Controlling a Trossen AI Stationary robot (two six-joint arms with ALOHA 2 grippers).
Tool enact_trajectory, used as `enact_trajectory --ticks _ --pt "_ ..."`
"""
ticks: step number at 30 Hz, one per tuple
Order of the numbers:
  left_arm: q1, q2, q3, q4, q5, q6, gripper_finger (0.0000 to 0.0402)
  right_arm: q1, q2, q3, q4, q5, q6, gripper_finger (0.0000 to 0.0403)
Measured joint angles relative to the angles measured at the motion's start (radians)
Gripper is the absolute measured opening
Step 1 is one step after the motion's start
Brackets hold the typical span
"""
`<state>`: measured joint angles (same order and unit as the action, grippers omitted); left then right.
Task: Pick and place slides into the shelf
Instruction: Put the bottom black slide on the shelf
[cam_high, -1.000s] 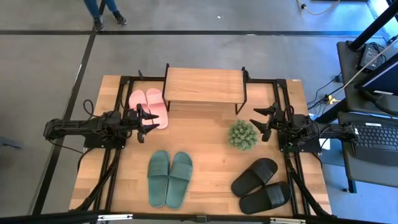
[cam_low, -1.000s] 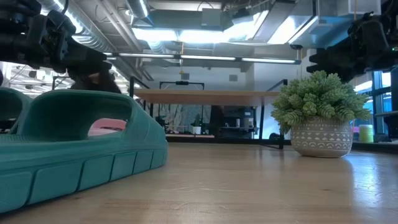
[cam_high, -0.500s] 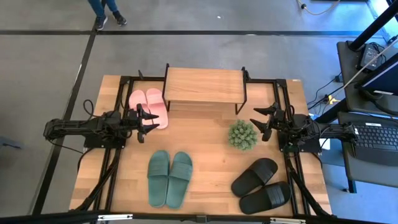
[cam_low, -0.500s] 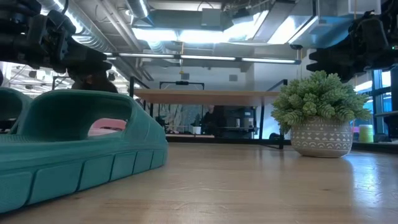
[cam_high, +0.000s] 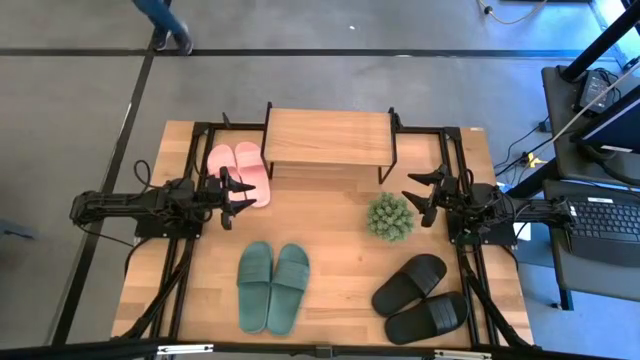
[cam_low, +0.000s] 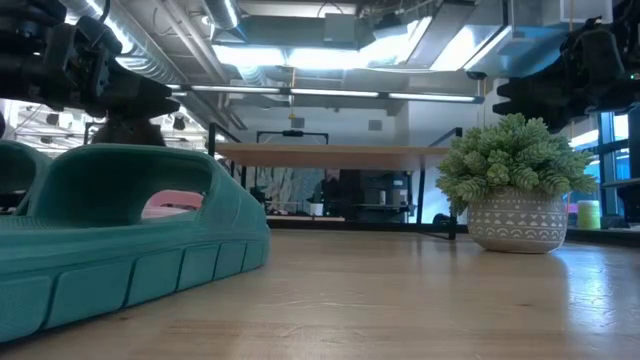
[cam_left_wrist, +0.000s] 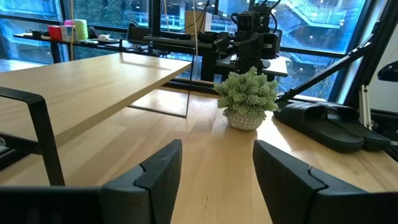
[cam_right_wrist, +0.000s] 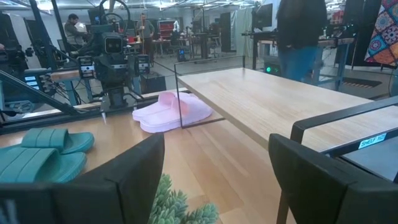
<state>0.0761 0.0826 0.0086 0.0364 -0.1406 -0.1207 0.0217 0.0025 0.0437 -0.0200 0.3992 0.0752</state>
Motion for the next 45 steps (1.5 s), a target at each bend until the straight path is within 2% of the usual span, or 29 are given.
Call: enact_trajectory --ticks 45 --pt "0.000 0.000 0.000 0.000 0.000 0.000 0.0191 0.000 0.000 0.000 0.000 0.000 0.046 0.0288"
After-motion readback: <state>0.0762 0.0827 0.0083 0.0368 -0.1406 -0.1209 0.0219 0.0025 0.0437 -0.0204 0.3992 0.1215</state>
